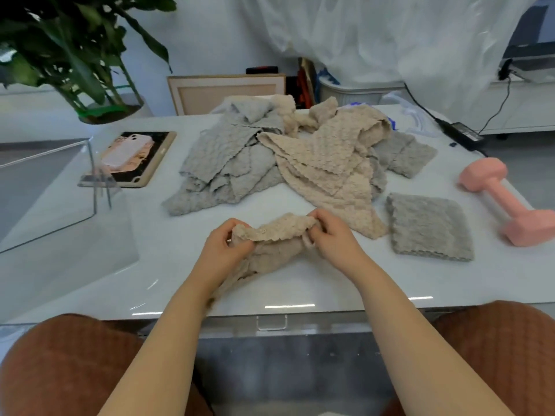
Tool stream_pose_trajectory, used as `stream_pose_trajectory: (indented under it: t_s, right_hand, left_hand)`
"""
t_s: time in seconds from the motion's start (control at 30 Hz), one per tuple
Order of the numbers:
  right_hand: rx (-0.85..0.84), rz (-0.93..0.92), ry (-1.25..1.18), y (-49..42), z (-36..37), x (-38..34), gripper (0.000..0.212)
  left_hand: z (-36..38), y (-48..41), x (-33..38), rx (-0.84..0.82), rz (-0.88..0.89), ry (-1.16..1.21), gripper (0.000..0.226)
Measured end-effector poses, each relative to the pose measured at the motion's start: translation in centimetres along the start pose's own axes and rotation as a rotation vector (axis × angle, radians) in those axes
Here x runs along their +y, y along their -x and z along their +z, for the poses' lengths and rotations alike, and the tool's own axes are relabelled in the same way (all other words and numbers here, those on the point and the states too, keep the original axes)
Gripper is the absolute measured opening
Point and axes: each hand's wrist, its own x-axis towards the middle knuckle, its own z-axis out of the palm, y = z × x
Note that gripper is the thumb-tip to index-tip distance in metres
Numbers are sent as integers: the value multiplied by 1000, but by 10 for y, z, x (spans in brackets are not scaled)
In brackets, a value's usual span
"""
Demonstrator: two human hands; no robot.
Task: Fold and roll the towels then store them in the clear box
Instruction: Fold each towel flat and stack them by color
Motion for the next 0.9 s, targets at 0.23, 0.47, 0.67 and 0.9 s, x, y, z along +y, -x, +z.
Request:
stream_pose_trajectory:
  t_s: [0.23,0.47,0.67,0.9]
  right_hand:
    - [-255,276,94,1,-23,-36,13]
    - [266,419,-277,-15,-25,-33,15]
    - [20,588,-27,-5,-7,4,37]
    - [-83,480,15,-6,11,11,37]
  left_hand:
    - [-38,-7,1,-114,-75,-118,5]
    - [-43,-27,-5,72,-148,-300,31]
    - [-28,-28,-40,68,-248,-805,64]
    - [-24,-32,-45,228,-302,-485,31]
